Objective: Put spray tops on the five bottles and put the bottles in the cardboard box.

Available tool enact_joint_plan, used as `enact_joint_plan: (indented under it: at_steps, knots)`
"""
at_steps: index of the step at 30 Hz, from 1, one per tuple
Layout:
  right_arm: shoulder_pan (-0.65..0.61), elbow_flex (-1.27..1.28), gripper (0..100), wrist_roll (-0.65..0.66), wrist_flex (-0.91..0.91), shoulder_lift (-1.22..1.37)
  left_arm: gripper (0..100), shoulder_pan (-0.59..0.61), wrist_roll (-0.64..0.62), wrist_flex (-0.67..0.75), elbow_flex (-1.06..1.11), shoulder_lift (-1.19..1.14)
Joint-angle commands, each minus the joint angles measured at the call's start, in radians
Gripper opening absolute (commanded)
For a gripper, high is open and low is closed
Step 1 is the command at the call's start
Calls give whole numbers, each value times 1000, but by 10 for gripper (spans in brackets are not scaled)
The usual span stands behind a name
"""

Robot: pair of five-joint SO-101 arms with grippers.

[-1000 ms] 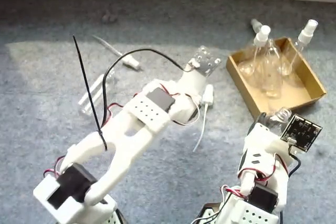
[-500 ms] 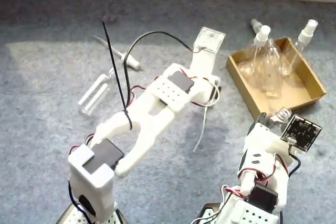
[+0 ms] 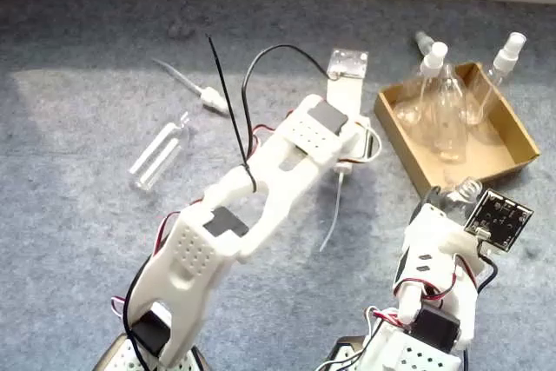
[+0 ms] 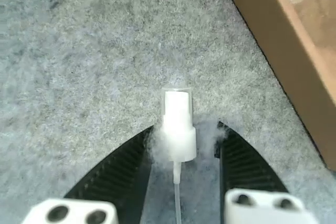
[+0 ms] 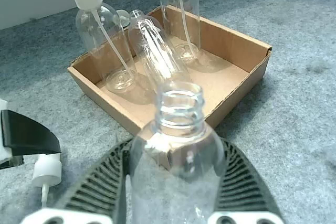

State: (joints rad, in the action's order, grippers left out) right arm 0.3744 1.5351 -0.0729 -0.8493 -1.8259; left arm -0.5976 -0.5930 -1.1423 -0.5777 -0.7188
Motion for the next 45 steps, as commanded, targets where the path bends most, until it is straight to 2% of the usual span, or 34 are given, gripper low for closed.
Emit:
enact_joint_plan:
  at_steps: [1, 19, 25, 31, 35, 40, 45]
  knots:
    - [5, -13, 85, -5, 31, -12, 164, -10, -34, -8, -124, -41]
    - [4, -12, 85, -5, 31, -12, 164, -12, -32, 0, -127, -79]
    - [4, -12, 85, -5, 28, -12, 160, -10, -35, 2, -159, -157]
    - [4, -12, 85, -5, 28, -12, 0, -8, -32, -6, -223, -194]
    - [4, -12, 85, -5, 28, -12, 43, -8, -32, -5, -220, -191]
    - [2, -12, 85, -5, 30, -12, 46, -12, -32, -8, -248, -157]
    - [-21, -12, 85, -11, 30, -12, 46, -12, -31, -143, -302, -51]
